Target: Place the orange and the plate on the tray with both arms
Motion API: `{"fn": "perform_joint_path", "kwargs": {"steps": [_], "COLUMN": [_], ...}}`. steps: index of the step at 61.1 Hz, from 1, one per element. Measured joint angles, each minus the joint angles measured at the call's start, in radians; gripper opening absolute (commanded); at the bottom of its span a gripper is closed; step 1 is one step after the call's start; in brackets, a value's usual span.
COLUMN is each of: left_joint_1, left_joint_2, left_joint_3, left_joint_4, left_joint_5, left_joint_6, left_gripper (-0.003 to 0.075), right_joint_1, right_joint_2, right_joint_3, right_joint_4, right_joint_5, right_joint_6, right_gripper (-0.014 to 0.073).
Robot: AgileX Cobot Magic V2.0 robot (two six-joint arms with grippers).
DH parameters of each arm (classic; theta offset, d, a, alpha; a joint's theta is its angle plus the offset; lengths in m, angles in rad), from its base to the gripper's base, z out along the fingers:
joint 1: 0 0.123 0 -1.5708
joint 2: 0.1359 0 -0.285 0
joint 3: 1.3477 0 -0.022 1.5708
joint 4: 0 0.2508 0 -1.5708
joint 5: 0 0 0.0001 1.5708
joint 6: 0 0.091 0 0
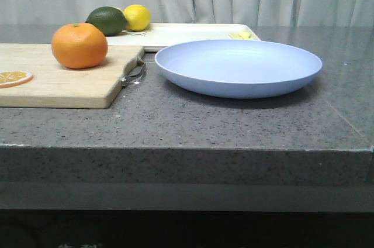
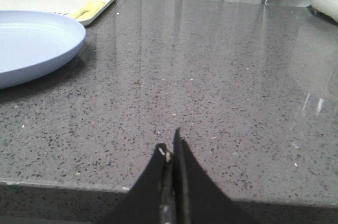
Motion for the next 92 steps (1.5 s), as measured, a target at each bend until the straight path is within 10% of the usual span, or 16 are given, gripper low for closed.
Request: {"fn": "perform_joint_path", "kwargs": {"steps": [92], "left_joint_1": [0.0], "left_joint_2": [0.0], "left_joint_3": [0.0], "left_joint_4": [0.019], "left_joint_5": [-0.047], "left_joint_6": [0.0], "left_gripper": [-0.0018], "right_joint_1": [0.0], "right_joint_2": [0.0], "right_joint_3": [-0.006], "right_joint_4": [0.0], "right_joint_5": [-0.112], "right_joint_6": [0.0], "right_gripper": [-0.006]}}
